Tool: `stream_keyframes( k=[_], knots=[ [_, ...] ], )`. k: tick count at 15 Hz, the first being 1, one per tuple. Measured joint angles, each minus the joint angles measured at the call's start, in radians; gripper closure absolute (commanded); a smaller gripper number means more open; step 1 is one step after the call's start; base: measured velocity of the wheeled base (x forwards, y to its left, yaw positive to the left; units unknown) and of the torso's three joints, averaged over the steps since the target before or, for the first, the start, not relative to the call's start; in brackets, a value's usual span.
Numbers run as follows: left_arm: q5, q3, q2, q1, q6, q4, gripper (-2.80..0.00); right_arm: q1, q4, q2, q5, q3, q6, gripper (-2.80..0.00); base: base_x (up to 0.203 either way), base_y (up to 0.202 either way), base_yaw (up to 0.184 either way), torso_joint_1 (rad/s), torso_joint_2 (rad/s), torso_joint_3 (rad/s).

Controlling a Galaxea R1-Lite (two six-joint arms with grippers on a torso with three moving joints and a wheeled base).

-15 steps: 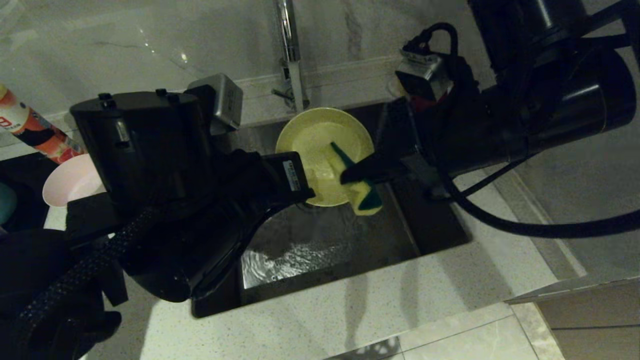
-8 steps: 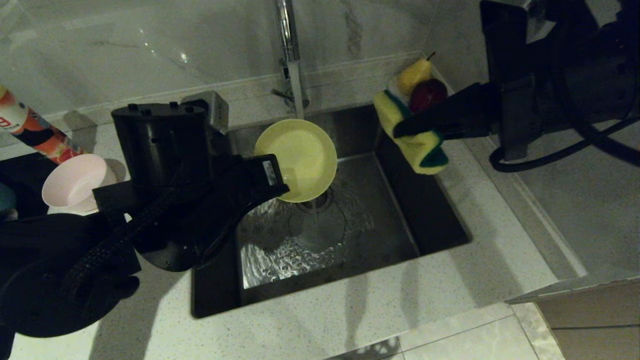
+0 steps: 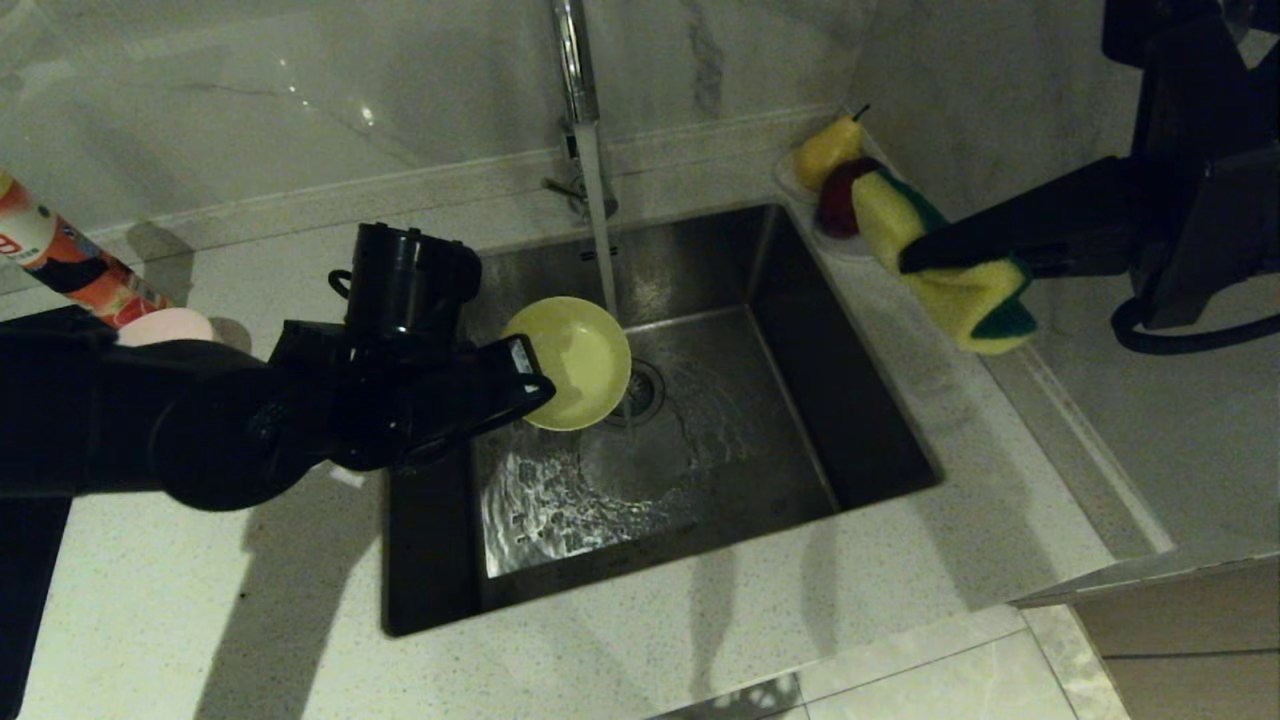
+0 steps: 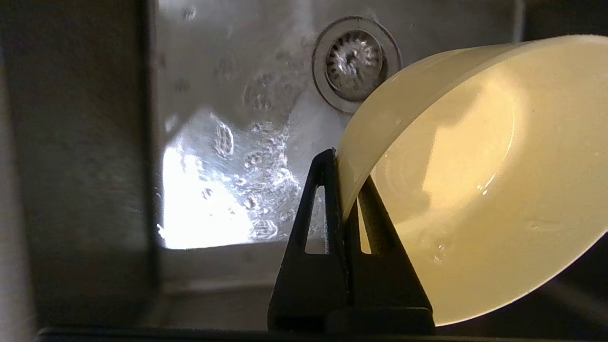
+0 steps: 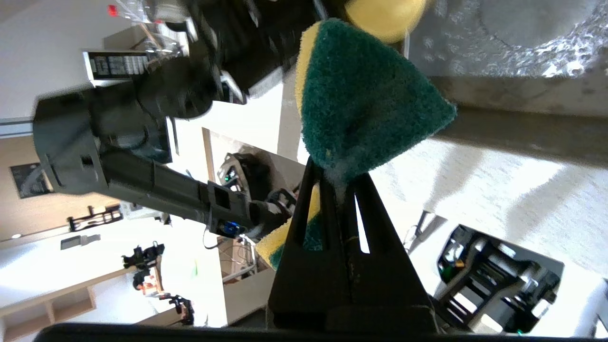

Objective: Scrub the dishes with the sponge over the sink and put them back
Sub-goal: Rinse the bowl

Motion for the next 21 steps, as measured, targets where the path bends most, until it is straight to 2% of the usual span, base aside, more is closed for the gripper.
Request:
stream_keyframes(
  k=[4,6,9,13,18,21],
  knots=[
    [-0.057,-0.204,0.111,0.028,-0.163,0.162,0.0,-0.045,-0.003,-0.028,0.023,0.064,-0.017,0.0,0.0,0.0,0.0,0.0,0.0,0.0],
    [-0.069,-0.278,0.158,0.031,-0.19,0.202,0.0,-0.063,-0.005,-0.036,0.053,0.092,-0.019,0.0,0.0,0.0,0.0,0.0,0.0,0.0],
    [-0.091,-0.351,0.213,0.031,-0.221,0.225,0.0,-0.081,-0.037,-0.044,0.058,0.129,-0.025,0.0,0.0,0.0,0.0,0.0,0.0,0.0],
    [-0.103,-0.353,0.229,0.028,-0.227,0.228,0.0,-0.087,-0.055,-0.052,0.058,0.148,-0.026,0.0,0.0,0.0,0.0,0.0,0.0,0.0],
    [-0.175,-0.302,0.184,0.026,-0.244,0.261,0.0,-0.087,-0.055,-0.063,0.058,0.172,-0.025,0.0,0.0,0.0,0.0,0.0,0.0,0.0],
    [-0.178,-0.275,0.161,0.026,-0.244,0.261,0.0,-0.087,-0.055,-0.062,0.059,0.174,-0.024,0.0,0.0,0.0,0.0,0.0,0.0,0.0]
  ],
)
